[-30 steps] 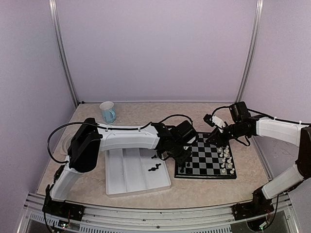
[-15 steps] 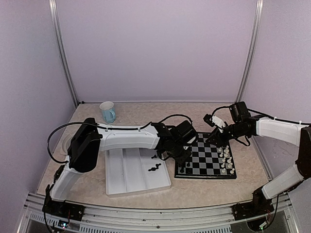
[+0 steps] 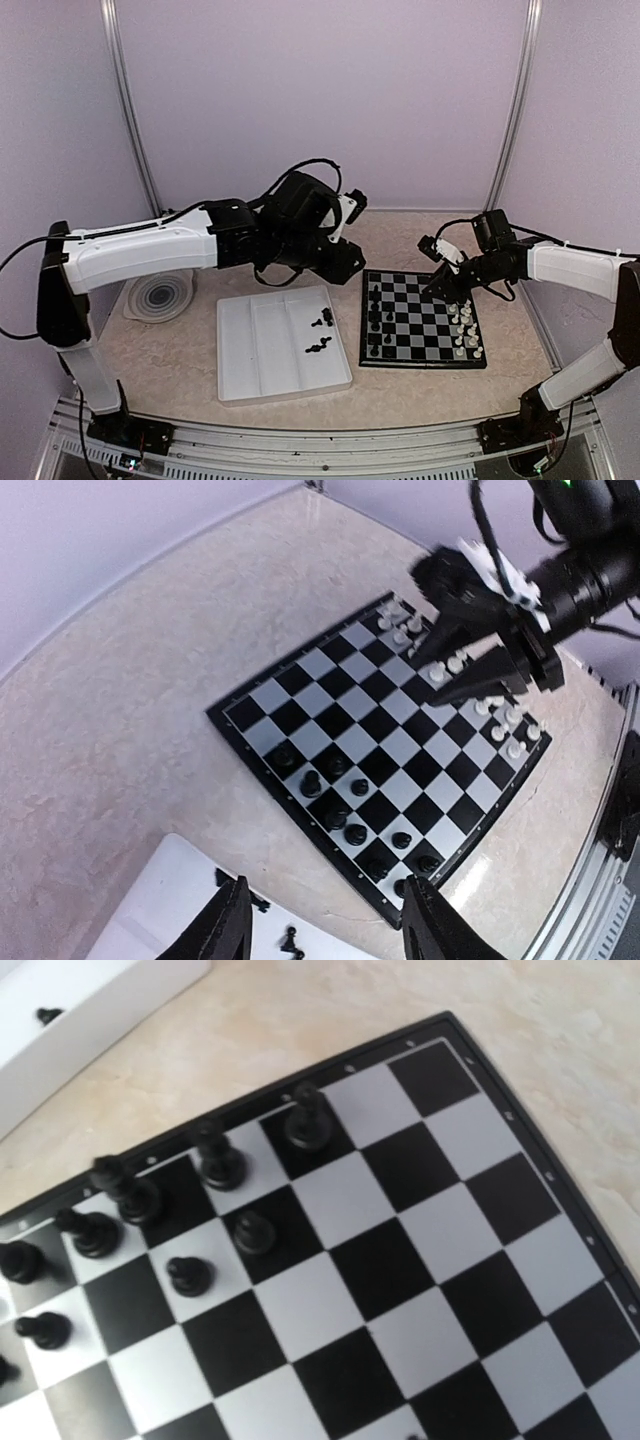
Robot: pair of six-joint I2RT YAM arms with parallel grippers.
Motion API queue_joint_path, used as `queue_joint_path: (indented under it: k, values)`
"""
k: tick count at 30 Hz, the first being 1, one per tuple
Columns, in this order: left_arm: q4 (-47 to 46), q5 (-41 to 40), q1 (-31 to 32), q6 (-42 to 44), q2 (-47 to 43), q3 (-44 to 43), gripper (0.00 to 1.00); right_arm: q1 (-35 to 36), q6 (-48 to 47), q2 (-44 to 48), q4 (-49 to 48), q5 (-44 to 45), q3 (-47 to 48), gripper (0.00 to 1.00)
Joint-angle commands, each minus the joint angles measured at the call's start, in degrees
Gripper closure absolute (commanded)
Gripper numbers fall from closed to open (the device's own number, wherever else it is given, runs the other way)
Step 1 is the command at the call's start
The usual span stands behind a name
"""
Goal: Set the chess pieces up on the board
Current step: Pick up the chess pile from the storage box.
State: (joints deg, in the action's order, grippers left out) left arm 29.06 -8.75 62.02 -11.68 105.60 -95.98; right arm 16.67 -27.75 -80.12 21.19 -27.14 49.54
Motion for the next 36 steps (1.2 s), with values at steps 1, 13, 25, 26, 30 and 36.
queue_joint_path:
  k: [1,13,25,26,30,36]
  values:
    - [-6.25,3.64,-7.33,-3.82,-5.83,12.59,0.48,0.19,-3.17,1.85,2.94,-4.49,1.53,0.64]
    - [-18.67,14.14,-15.65,-10.39,-14.21,32.19,0.46,23.05,-10.82,-12.78,14.38,4.08,21.59,0.73]
    - [-25.13,13.24,-21.56,-16.53,-24.12,42.7,0.38,37.35,-9.64,-33.13,19.35,9.96,35.31,0.7]
    - [-25.16,13.07,-21.59,-16.33,-24.26,42.84,0.38,37.84,-9.57,-34.1,19.9,10.32,36.51,0.7]
    - [-25.38,12.98,-21.59,-15.75,-24.72,43.22,0.38,39.16,-9.06,-38.0,22.03,11.38,39.98,0.7]
    - [-26.19,13.11,-21.59,-15.49,-25.63,44.47,0.37,39.95,-8.63,-41.77,23.74,14.99,42.25,0.69]
